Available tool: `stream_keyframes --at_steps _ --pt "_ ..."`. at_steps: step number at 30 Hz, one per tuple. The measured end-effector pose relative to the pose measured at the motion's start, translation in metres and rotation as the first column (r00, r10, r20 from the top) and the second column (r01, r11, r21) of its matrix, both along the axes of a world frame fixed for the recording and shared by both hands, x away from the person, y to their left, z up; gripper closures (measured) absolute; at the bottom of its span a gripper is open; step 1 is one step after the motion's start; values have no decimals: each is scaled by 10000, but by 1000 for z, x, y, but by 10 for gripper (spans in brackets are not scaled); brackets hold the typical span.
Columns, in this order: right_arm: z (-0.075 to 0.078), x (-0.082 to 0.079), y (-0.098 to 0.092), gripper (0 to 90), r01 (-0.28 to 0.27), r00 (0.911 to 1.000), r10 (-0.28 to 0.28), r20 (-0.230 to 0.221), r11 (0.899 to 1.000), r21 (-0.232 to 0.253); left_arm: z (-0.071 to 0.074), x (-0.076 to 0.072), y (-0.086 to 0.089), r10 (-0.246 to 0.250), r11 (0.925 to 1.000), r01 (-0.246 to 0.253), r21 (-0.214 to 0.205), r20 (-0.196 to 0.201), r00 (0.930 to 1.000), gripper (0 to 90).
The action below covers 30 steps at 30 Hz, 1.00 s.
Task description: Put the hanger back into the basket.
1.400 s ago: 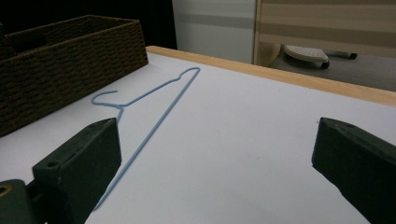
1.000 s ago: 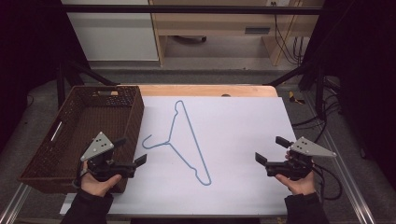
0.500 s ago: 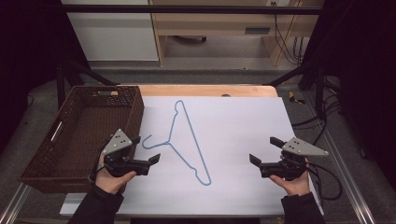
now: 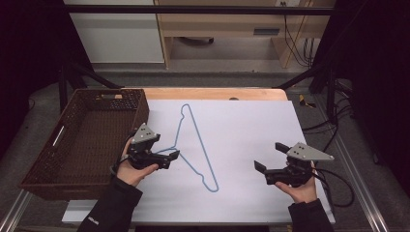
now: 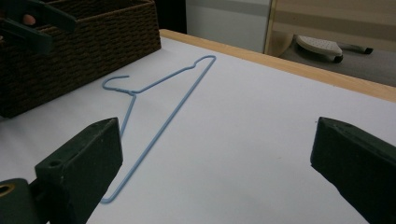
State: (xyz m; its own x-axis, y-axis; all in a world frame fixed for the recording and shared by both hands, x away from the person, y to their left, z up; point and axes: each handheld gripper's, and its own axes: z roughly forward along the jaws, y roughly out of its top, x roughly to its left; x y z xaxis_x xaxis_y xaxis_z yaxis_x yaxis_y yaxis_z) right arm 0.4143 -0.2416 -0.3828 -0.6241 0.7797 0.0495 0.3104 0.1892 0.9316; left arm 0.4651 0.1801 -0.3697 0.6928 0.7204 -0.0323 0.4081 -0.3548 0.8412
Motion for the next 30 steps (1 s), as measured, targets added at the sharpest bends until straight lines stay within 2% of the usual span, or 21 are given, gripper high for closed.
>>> stream_keyframes --at_steps 6,8,16,19,21,26,30 --pt "-1 1 1 28 -40 10000 40 -51 10000 -66 -9 17 -15 133 9999 -132 29 -288 9995 106" --pt "-1 1 2 28 -51 10000 50 -54 10000 -62 -13 28 -20 306 9995 -301 118 -444 9985 107" --pt "-3 1 3 29 -106 9999 106 -76 9999 -71 -18 45 -26 388 9989 -372 283 -563 9977 133" --pt "-3 2 3 29 -173 9998 172 -33 9998 -131 -22 53 -27 497 9982 -472 365 -717 9962 148" --pt "-4 2 4 29 -160 9999 160 -67 9998 -135 -26 61 -29 561 9966 -509 641 -828 9950 152" --pt "-4 2 5 30 -161 9998 160 -102 9998 -105 -29 75 -32 663 9934 -565 998 -983 9929 170" --pt "-5 3 6 31 -203 9997 202 -141 9997 -122 -34 83 -32 794 9927 -695 989 -999 9918 207"
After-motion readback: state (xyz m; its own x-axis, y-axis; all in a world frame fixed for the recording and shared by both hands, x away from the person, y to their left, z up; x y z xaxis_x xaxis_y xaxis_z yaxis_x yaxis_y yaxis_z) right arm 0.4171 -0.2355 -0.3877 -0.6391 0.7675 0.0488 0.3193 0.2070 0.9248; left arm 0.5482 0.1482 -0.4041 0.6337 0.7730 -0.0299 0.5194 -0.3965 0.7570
